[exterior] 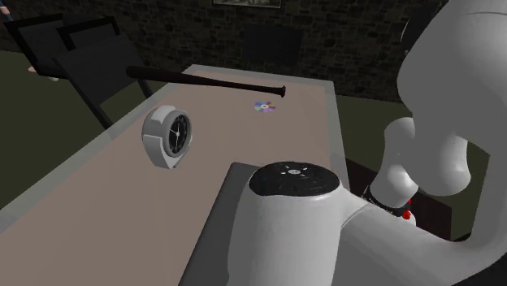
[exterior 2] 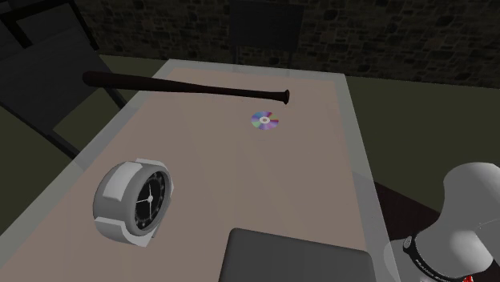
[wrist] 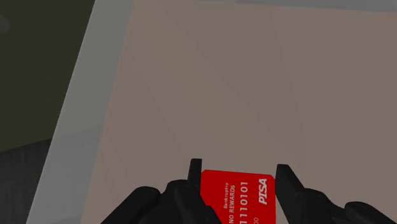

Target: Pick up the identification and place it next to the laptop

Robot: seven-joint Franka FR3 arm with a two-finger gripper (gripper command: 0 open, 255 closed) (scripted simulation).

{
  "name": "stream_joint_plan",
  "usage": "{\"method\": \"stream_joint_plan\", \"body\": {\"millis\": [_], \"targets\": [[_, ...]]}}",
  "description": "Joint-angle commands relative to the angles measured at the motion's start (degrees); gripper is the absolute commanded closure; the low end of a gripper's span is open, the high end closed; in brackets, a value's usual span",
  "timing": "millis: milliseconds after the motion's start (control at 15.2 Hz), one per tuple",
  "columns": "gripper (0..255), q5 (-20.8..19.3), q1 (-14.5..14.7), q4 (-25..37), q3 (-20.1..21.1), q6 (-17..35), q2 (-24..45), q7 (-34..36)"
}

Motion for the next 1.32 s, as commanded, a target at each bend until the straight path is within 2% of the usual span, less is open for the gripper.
{"method": "stream_joint_plan", "body": {"millis": [0,1254], "targets": [[255,-4.9,3.1,2.2,-0.6,1.4,2.9,5.3],[255,-8.4,7.0,-2.3,-3.7,14.8,13.5,3.3]]}}
